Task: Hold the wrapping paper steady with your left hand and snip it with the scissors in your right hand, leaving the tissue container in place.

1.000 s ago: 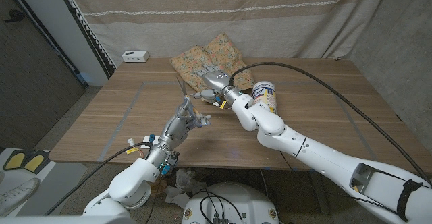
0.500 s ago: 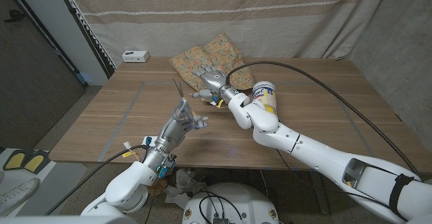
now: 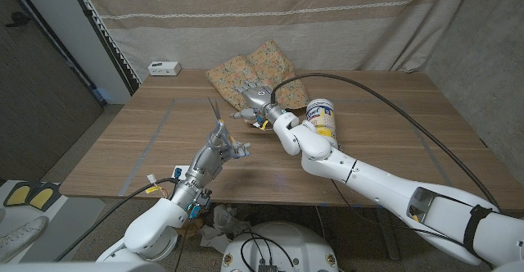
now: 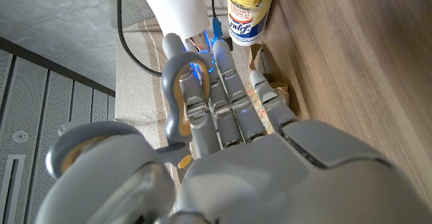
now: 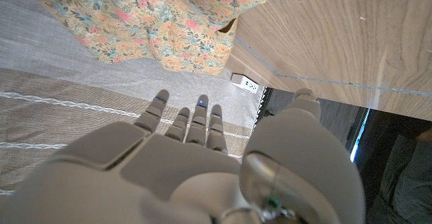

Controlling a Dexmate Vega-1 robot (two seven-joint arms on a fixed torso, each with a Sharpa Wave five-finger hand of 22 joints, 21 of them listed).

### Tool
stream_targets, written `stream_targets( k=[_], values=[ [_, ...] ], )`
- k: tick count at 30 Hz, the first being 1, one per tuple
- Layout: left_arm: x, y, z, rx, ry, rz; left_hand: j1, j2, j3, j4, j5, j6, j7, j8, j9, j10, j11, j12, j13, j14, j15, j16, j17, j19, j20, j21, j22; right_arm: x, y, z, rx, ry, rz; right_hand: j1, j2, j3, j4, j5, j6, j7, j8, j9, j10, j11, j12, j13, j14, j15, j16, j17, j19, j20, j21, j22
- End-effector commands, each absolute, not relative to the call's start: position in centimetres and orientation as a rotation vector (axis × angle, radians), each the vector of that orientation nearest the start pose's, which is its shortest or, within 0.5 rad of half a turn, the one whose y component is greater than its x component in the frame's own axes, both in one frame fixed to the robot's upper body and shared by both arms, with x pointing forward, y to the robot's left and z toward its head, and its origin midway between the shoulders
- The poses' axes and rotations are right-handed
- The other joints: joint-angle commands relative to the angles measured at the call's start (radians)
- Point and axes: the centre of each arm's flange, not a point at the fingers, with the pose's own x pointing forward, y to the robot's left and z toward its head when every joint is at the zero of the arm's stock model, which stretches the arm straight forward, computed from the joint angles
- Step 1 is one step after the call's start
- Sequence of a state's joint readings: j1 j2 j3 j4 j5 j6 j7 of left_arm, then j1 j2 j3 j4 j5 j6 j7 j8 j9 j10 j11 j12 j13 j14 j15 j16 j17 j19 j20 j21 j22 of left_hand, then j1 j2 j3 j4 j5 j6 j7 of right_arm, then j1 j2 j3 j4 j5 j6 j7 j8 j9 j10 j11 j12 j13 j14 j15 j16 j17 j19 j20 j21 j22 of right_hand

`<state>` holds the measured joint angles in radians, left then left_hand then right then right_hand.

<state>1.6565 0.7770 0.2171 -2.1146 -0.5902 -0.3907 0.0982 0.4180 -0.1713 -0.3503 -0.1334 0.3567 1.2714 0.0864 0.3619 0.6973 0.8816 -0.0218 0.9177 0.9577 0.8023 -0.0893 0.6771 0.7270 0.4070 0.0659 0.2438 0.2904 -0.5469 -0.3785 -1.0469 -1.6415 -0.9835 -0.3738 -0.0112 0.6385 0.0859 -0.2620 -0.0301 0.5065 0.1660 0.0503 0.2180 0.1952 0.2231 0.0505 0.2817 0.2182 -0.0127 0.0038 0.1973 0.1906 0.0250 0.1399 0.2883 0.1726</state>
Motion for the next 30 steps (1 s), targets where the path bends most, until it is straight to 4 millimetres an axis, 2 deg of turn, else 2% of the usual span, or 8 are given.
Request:
stream_targets(
  k=[1, 8, 10, 13, 16, 20, 26, 30],
  values=[
    [42.02, 22.49, -13.79, -0.028, -0.583, -0.436, 0.009, -0.002, 0.002, 0.002, 0.008, -0.013, 0.019, -0.003, 0.007, 0.090, -0.082, 0.051, 0.000, -0.001, -0.053, 0.007, 0.004, 0.004, -0.007, 0.000, 0.003, 58.30, 3.52, -0.11, -1.678, -0.878, 0.017, -0.004, 0.002, -0.011, -0.003, 0.002, 0.003, 0.004, -0.003, 0.003, 0.013, -0.004, 0.005, -0.007, 0.037, 0.035, 0.005, -0.005, 0.025, -0.013, -0.007, 0.003],
    [41.97, 22.43, -13.86, -0.030, -0.582, -0.435, 0.009, -0.002, 0.002, 0.002, 0.009, -0.013, 0.019, -0.006, 0.006, 0.087, -0.080, 0.052, 0.004, -0.002, -0.052, 0.009, 0.006, 0.005, -0.007, 0.000, 0.003, 58.92, 3.43, -0.24, -1.681, -0.852, 0.009, 0.007, 0.003, -0.011, -0.009, 0.004, 0.004, 0.024, -0.004, 0.003, 0.020, 0.002, 0.006, -0.011, 0.039, 0.035, -0.002, -0.008, 0.035, 0.004, -0.016, 0.003],
    [42.02, 22.40, -13.94, -0.040, -0.588, -0.438, 0.010, -0.002, 0.002, 0.002, 0.010, -0.012, 0.020, -0.007, 0.004, 0.087, -0.080, 0.052, 0.003, -0.002, -0.053, 0.009, 0.005, 0.005, -0.008, 0.000, 0.003, 58.93, 3.33, -0.25, -1.679, -0.852, 0.009, 0.006, 0.004, -0.015, -0.009, 0.006, 0.024, 0.067, 0.001, 0.001, 0.048, 0.010, 0.015, -0.014, 0.068, 0.061, 0.002, -0.009, 0.051, -0.011, -0.023, 0.003],
    [42.11, 22.35, -13.95, -0.039, -0.588, -0.438, 0.010, -0.002, 0.002, 0.002, 0.010, -0.012, 0.020, -0.007, 0.005, 0.087, -0.081, 0.052, 0.002, -0.004, -0.050, 0.010, 0.006, 0.006, -0.007, 0.000, 0.003, 58.84, 3.25, -0.35, -1.684, -0.850, 0.010, 0.018, 0.002, -0.014, -0.016, 0.009, 0.036, 0.084, 0.004, 0.000, 0.064, 0.011, 0.019, -0.016, 0.080, 0.061, 0.002, -0.010, 0.067, -0.022, -0.024, 0.003],
    [42.29, 22.29, -13.86, -0.036, -0.587, -0.444, 0.010, -0.002, 0.002, 0.002, 0.010, -0.010, 0.021, -0.007, 0.005, 0.087, -0.079, 0.053, 0.003, -0.003, -0.049, 0.010, 0.004, 0.006, -0.007, 0.000, 0.003, 58.93, 3.20, -0.43, -1.691, -0.841, 0.011, 0.027, 0.001, -0.013, -0.022, 0.012, 0.042, 0.092, 0.004, -0.001, 0.071, 0.012, 0.020, -0.018, 0.109, 0.041, 0.007, -0.011, 0.096, -0.030, -0.021, 0.003],
    [42.45, 22.31, -13.79, -0.035, -0.588, -0.446, 0.010, -0.002, 0.002, 0.002, 0.011, -0.009, 0.021, -0.008, 0.006, 0.087, -0.081, 0.053, 0.003, -0.004, -0.050, 0.010, 0.004, 0.007, -0.008, 0.000, 0.003, 59.05, 3.10, -0.56, -1.696, -0.827, 0.011, 0.036, 0.003, -0.014, -0.026, 0.017, 0.051, 0.098, 0.002, -0.002, 0.079, 0.012, 0.019, -0.020, 0.174, 0.069, 0.020, -0.011, 0.145, -0.038, -0.016, 0.003],
    [42.58, 22.26, -13.83, -0.033, -0.587, -0.452, 0.010, -0.001, 0.002, 0.003, 0.012, -0.008, 0.021, -0.008, 0.007, 0.087, -0.080, 0.053, 0.002, -0.004, -0.052, 0.010, 0.002, 0.007, -0.009, 0.000, 0.003, 59.14, 3.15, -0.67, -1.699, -0.813, 0.011, 0.042, 0.003, -0.015, -0.030, 0.021, 0.055, 0.107, -0.002, -0.003, 0.089, 0.027, 0.017, -0.023, 0.216, 0.054, 0.021, -0.011, 0.207, -0.047, -0.006, 0.004],
    [42.53, 22.25, -13.79, -0.030, -0.587, -0.451, 0.010, -0.001, 0.002, 0.003, 0.012, -0.009, 0.020, -0.009, 0.007, 0.086, -0.084, 0.053, 0.001, -0.005, -0.051, 0.011, 0.004, 0.007, -0.010, 0.000, 0.003, 58.88, 3.49, -0.83, -1.698, -0.824, 0.000, 0.040, 0.002, -0.019, -0.029, 0.023, 0.056, 0.115, -0.005, -0.002, 0.088, 0.038, 0.011, -0.024, 0.256, 0.065, 0.025, -0.011, 0.248, -0.023, -0.001, 0.005]
  ],
)
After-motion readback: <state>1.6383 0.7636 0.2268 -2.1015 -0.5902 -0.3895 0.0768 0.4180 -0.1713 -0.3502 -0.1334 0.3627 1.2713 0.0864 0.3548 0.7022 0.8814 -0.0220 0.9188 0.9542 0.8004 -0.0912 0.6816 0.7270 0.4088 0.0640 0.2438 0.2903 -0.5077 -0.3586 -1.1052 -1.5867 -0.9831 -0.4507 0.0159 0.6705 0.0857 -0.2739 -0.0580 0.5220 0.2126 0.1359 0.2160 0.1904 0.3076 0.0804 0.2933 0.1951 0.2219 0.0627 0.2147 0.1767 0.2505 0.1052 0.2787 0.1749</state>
